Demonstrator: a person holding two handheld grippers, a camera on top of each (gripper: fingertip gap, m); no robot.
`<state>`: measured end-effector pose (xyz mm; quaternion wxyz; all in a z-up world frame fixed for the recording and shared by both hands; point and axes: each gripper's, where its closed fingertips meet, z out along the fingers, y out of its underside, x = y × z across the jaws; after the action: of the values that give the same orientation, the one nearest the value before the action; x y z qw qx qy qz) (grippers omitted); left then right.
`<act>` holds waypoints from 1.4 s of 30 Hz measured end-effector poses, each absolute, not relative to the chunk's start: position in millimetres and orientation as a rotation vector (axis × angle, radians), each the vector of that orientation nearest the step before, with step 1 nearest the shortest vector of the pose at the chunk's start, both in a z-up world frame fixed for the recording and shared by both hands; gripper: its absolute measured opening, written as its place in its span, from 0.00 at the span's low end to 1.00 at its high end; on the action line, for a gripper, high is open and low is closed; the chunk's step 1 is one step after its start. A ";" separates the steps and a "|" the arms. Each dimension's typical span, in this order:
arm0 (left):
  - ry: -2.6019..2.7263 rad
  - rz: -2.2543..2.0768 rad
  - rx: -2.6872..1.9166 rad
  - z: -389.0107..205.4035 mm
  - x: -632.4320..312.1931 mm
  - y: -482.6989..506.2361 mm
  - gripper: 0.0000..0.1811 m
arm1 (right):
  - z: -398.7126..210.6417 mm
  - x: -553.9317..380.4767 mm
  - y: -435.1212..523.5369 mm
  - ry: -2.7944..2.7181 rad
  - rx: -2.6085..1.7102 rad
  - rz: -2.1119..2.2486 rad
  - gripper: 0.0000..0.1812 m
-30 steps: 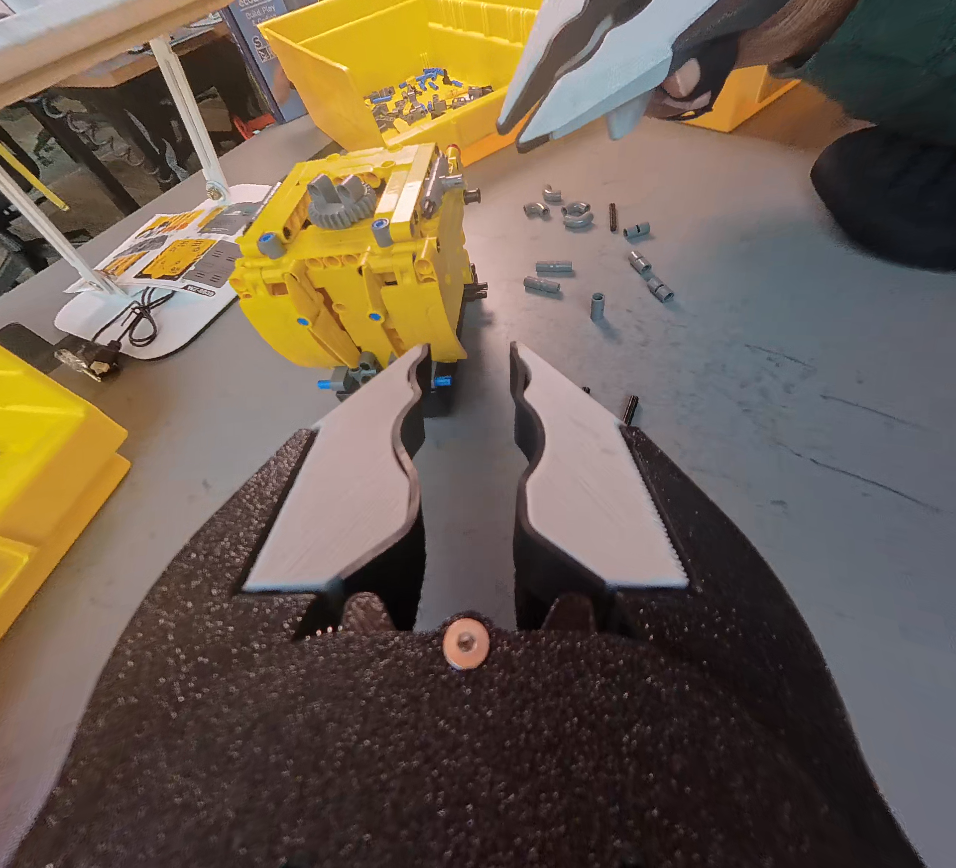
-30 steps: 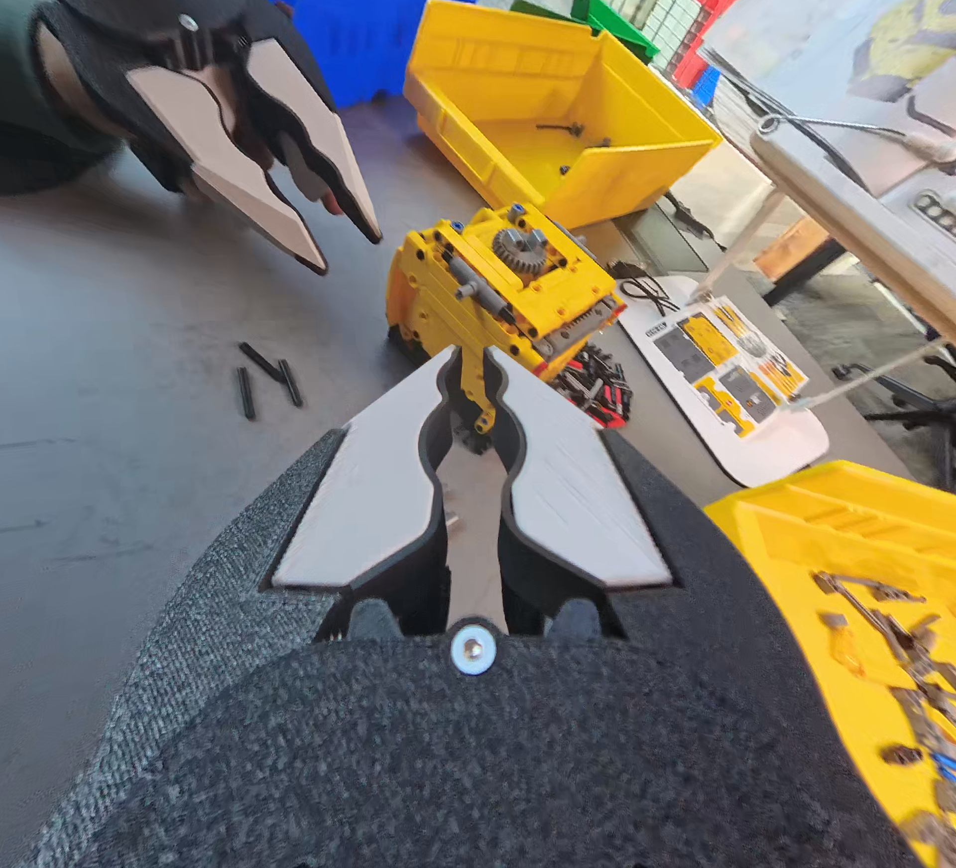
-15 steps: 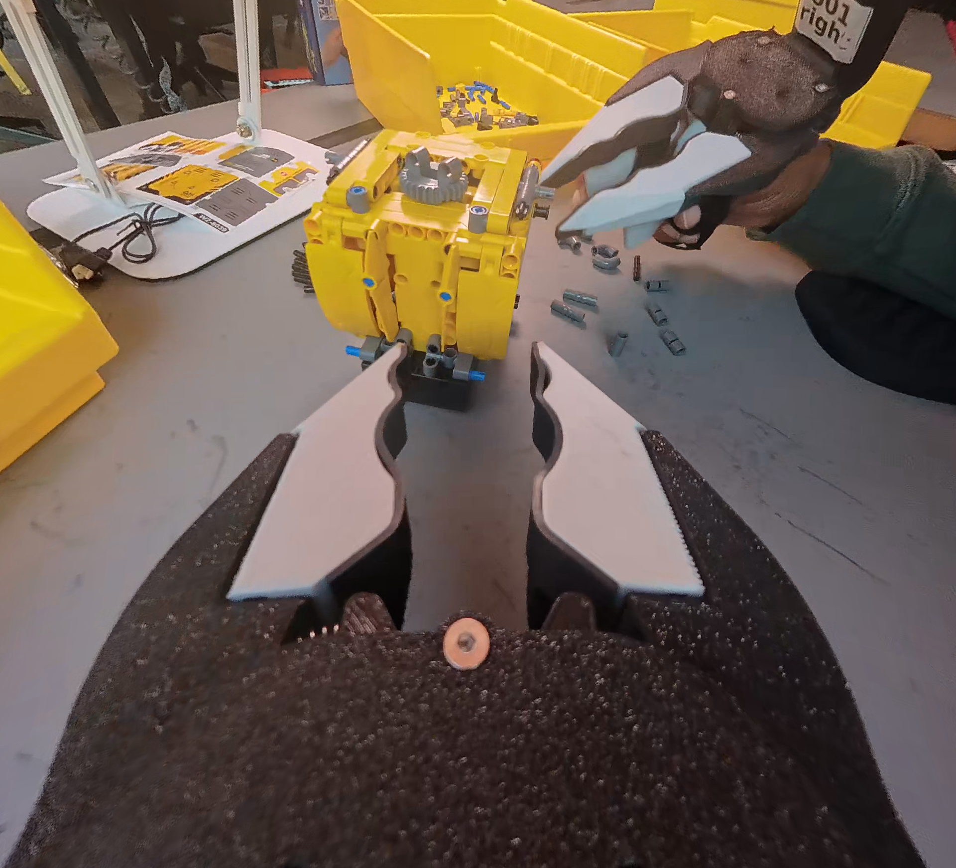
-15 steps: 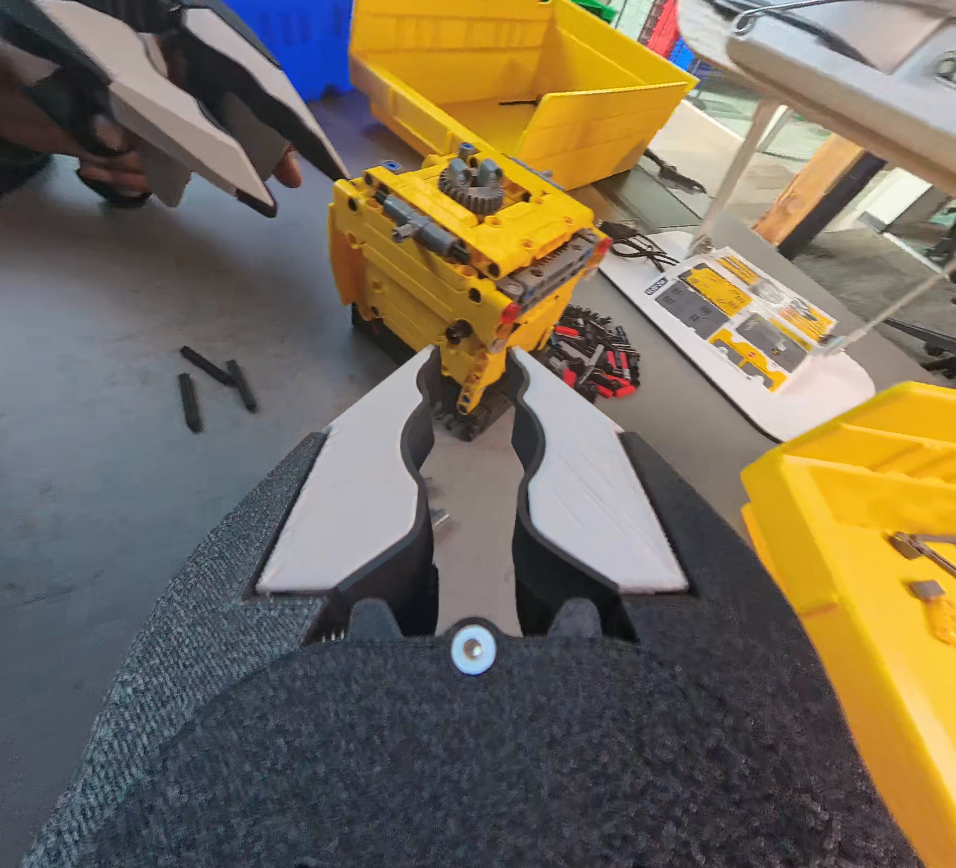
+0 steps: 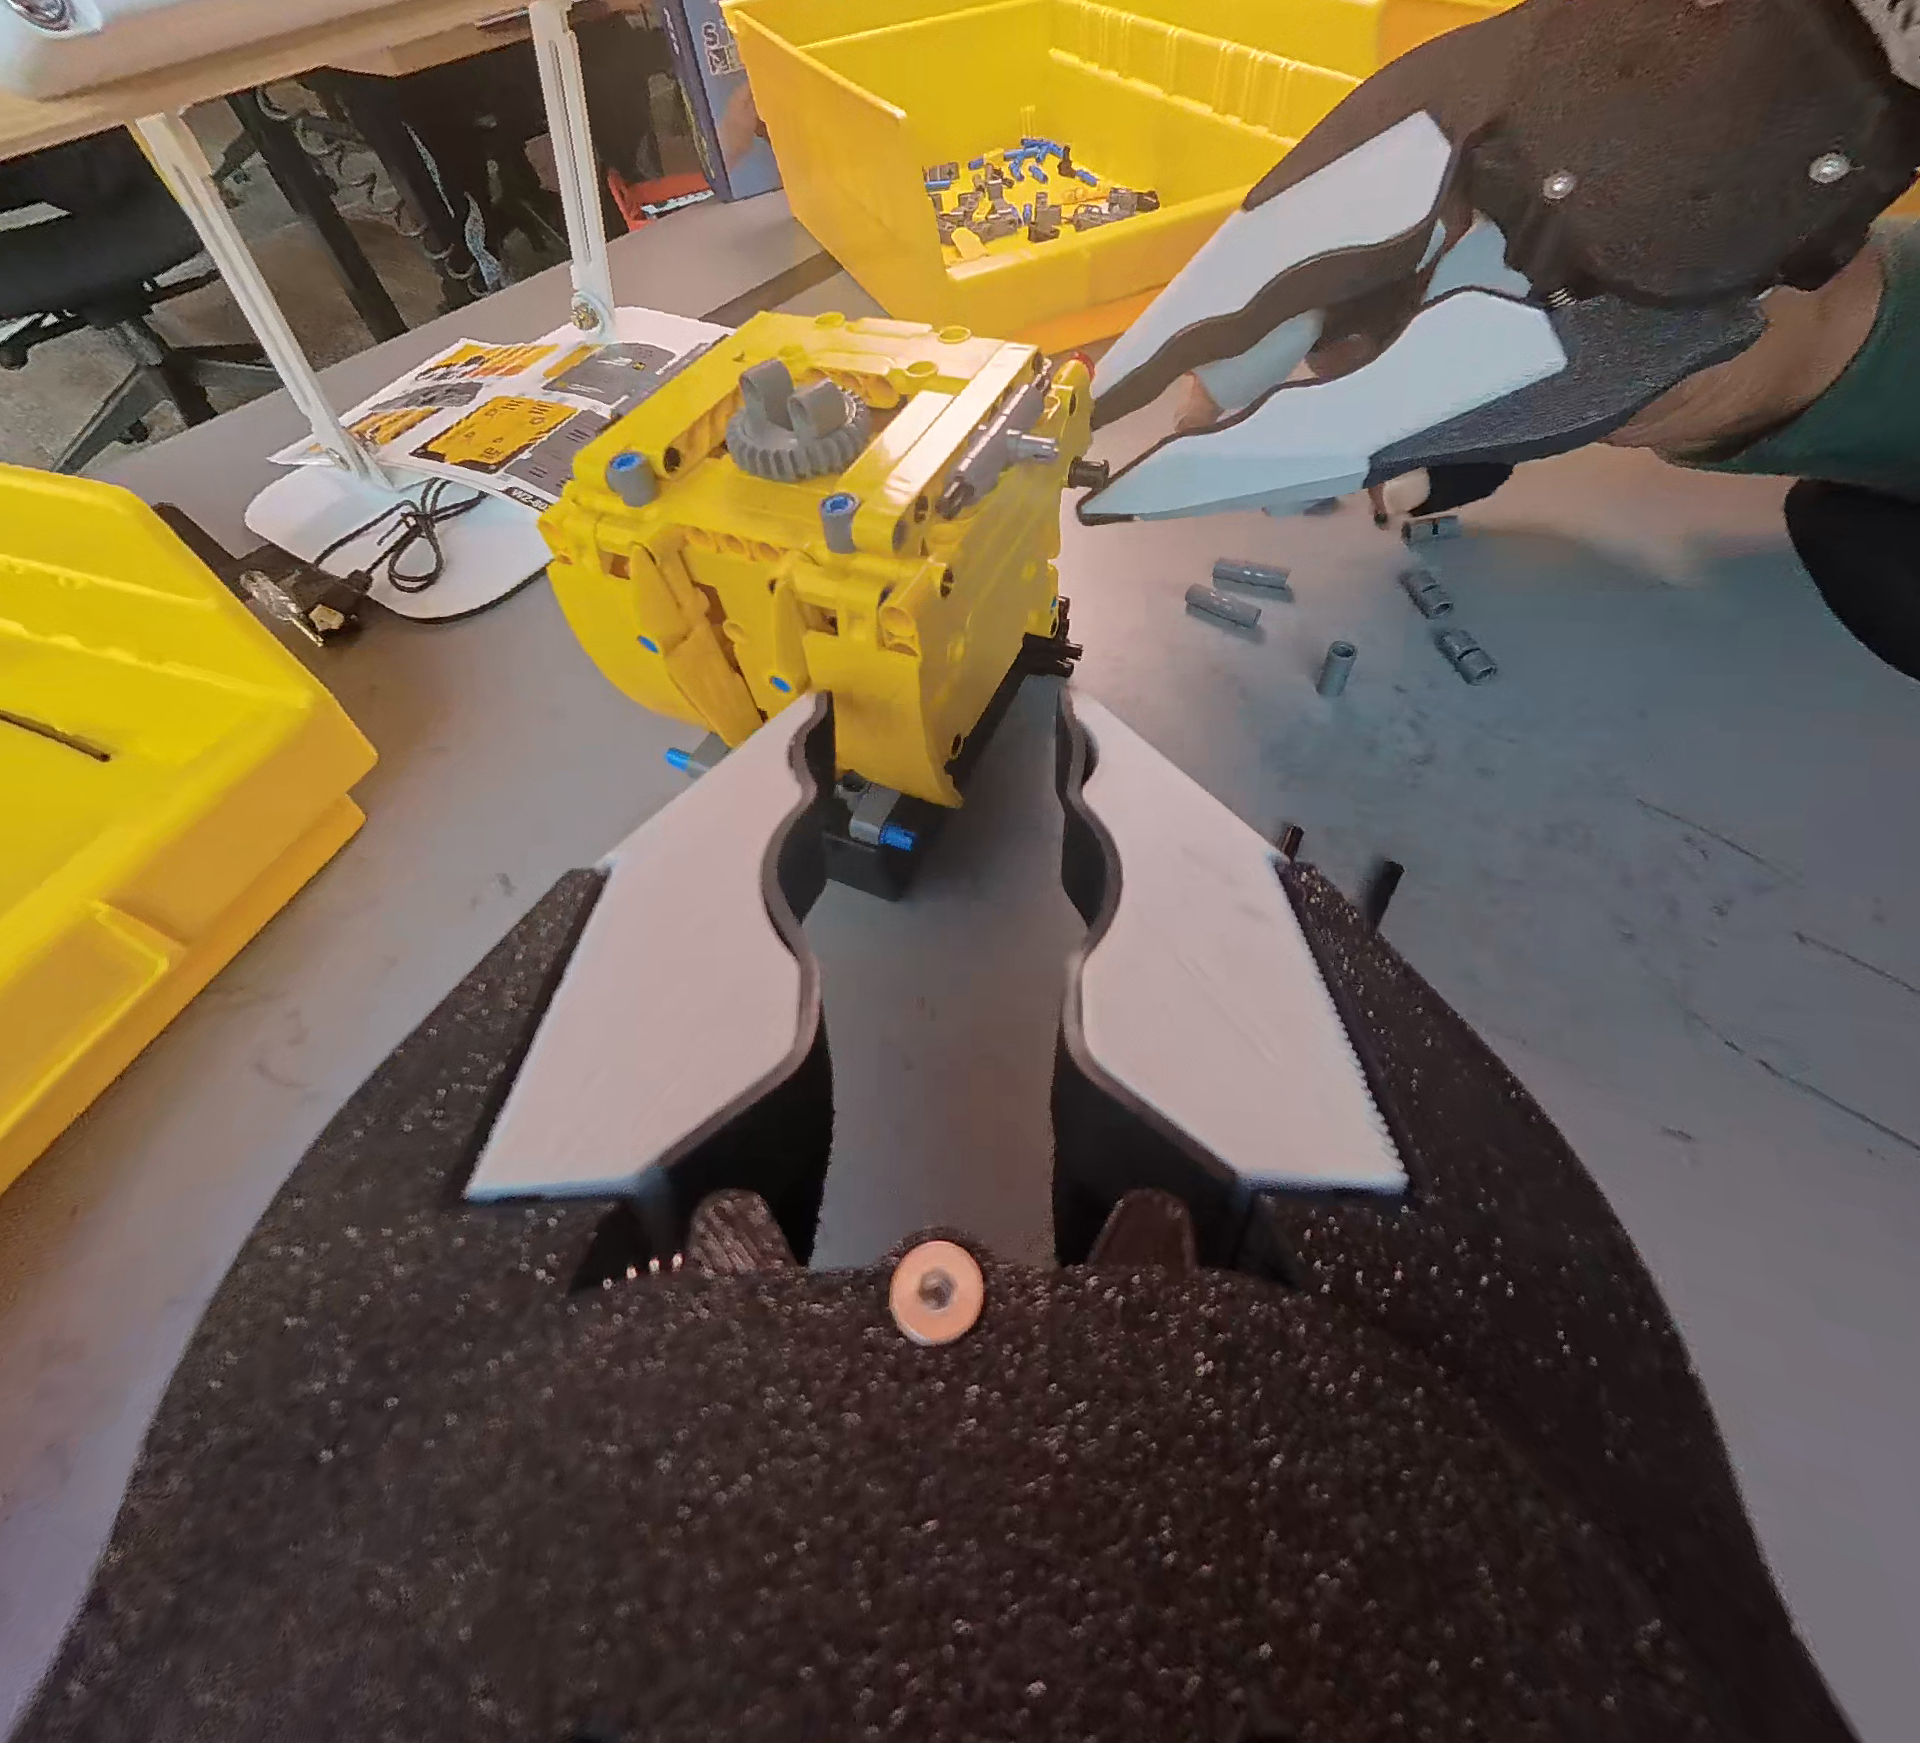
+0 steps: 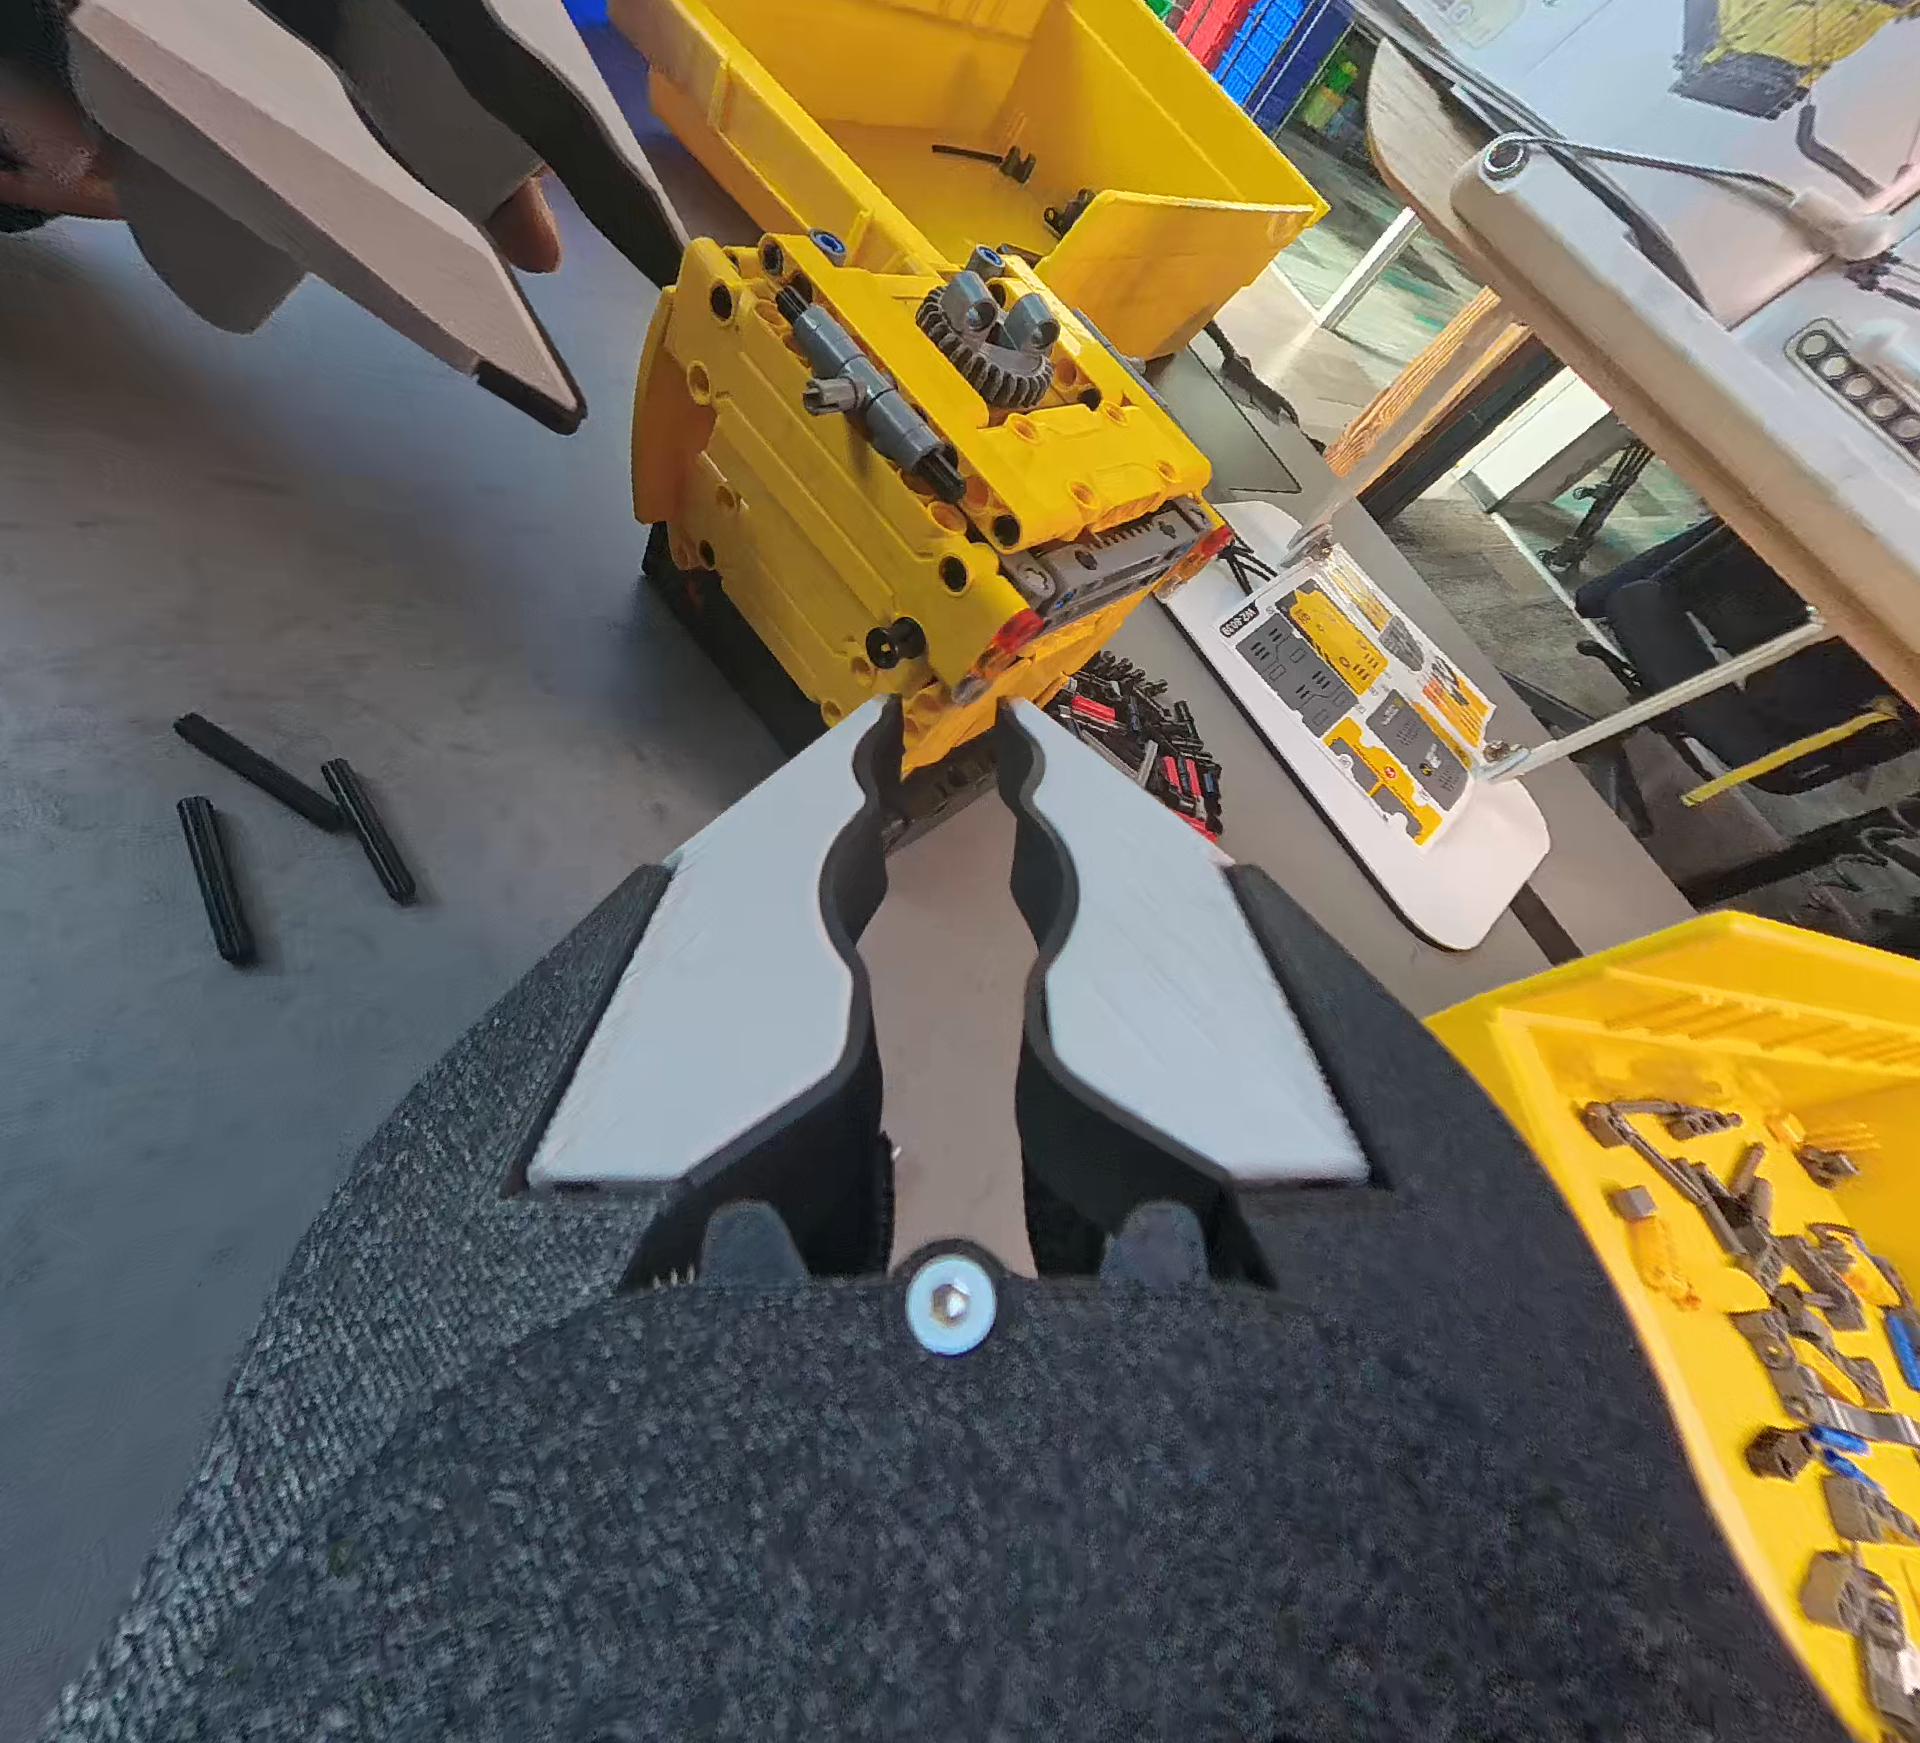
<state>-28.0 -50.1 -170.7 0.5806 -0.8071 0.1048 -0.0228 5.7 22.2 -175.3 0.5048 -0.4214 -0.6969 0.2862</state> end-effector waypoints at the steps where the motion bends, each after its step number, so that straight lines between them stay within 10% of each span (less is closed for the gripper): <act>1: 0.242 -0.041 -1.891 -172.3 -30.2 -46.3 0.22 | -172.1 8.4 24.2 -1.668 -1.019 0.692 0.10; 16: 0.219 0.165 -1.906 -179.1 -48.3 -25.5 0.09 | -150.5 23.0 44.7 -1.497 -1.102 0.801 0.09; 42: 0.113 -0.033 -1.690 -137.4 -44.6 -47.0 0.25 | -144.3 25.0 41.9 -1.425 -1.118 0.931 0.16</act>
<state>-44.6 -47.0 -137.4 0.6621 -0.7476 0.0498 -0.0146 25.0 41.9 -144.3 0.5250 -0.4671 -0.5957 0.3890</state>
